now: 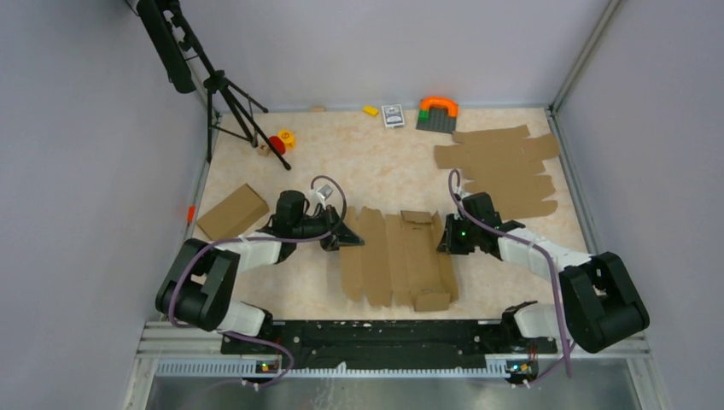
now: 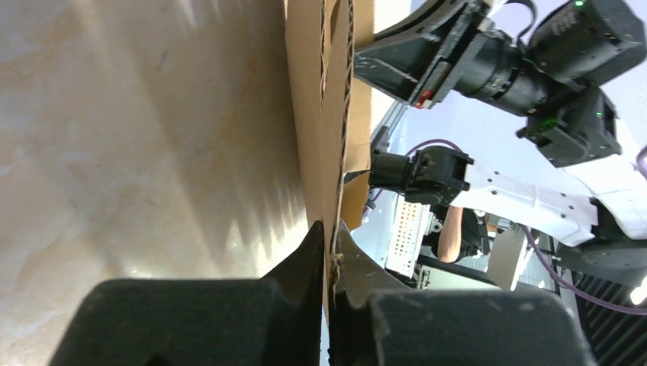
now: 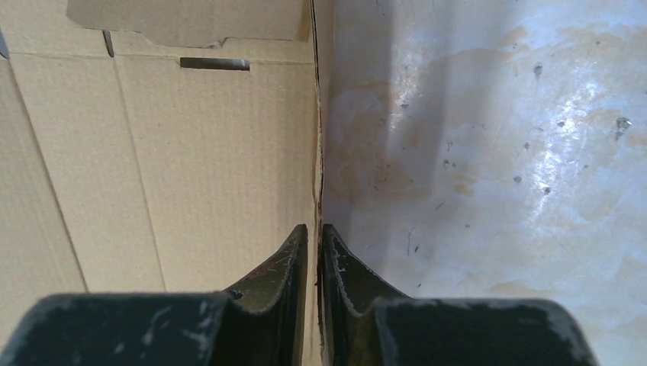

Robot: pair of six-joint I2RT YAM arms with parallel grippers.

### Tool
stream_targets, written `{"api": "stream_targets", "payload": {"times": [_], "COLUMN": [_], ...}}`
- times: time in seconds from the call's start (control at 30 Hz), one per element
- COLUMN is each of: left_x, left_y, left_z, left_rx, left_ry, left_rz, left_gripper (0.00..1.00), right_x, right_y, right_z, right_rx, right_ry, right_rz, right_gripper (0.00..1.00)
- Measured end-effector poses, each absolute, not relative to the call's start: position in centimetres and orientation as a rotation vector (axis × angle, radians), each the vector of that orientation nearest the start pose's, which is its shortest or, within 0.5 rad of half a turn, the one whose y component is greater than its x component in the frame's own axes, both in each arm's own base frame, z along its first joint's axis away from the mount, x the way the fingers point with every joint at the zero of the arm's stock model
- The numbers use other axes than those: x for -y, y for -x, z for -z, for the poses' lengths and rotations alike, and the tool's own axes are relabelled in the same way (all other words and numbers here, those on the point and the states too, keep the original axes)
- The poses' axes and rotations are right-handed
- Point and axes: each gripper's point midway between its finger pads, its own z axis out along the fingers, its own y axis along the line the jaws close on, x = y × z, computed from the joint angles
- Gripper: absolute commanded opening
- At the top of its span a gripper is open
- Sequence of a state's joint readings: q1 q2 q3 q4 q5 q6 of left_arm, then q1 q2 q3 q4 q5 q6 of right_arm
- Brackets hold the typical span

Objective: Fold the paper box

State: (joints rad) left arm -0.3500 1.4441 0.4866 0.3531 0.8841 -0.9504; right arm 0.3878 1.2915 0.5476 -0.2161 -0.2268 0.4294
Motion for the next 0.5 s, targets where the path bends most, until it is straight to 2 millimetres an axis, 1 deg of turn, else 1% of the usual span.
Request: {"api": "stream_targets", "payload": {"times": [0.13,0.5], "left_x": [25.2,25.8], "left_y": [-22.4,-22.9], "left_z": [-11.2,-13.0], "left_rx": [-2.378,-2.310], "left_ry": [0.124,0.131], "left_rz": [1.685,1.780], "left_gripper": [0.06,0.06], "right_x": [-16.0,-16.9], "right_y": [-23.1,-22.9], "right_z": [-2.7,-3.2], "right_rx": [-2.607,-2.599], "right_ry": [0.048,0.048], "right_rz": [-0.633,-0.705], "right_gripper": [0.12,0.12]}}
